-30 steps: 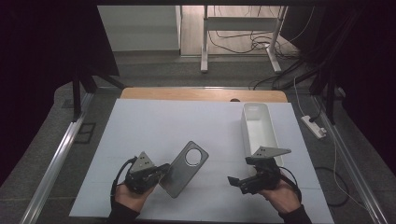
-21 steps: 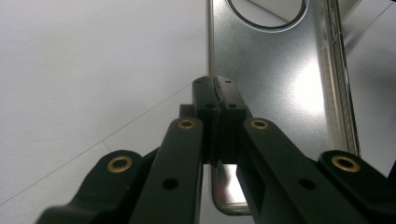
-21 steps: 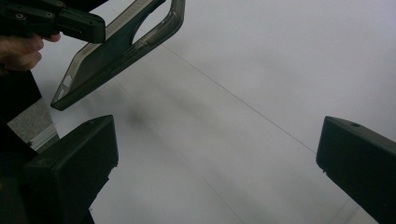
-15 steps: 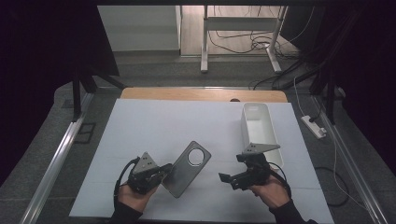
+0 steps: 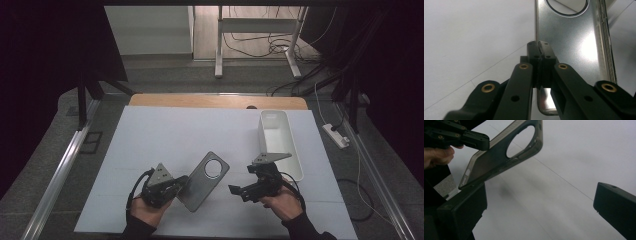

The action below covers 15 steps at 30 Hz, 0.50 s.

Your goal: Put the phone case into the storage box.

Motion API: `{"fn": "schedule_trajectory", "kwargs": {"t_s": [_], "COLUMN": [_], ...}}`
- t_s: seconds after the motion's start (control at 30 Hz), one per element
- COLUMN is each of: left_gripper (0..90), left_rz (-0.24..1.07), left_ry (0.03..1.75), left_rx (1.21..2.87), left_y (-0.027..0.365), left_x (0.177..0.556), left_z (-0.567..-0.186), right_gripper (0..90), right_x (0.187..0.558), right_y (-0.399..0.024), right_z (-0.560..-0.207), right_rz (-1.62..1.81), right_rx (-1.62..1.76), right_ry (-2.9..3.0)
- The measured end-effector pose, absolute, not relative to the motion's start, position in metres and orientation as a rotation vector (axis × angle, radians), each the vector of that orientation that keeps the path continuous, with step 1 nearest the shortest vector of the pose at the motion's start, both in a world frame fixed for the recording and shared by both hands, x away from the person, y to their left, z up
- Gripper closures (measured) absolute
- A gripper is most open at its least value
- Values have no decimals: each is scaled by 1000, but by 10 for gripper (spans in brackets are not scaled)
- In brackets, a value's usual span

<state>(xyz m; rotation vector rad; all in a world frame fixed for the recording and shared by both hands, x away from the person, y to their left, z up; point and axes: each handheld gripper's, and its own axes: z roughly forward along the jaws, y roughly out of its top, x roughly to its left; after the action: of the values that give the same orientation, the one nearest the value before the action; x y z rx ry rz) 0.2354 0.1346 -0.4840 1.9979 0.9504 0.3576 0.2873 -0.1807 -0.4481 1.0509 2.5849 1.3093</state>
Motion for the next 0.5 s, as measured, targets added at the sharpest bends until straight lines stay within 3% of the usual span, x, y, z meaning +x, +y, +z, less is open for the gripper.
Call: {"fn": "schedule_trajectory", "kwargs": {"t_s": [0.5], "left_gripper": [890], "left_rz": [367], "left_ry": [940], "left_rx": [1987], "left_y": [126], "left_x": [237], "left_z": [-486], "right_gripper": [0], "right_x": [291], "right_y": [-162], "right_z": [-452], "right_rz": [1347], "right_rx": [1073], "right_ry": [2629]}}
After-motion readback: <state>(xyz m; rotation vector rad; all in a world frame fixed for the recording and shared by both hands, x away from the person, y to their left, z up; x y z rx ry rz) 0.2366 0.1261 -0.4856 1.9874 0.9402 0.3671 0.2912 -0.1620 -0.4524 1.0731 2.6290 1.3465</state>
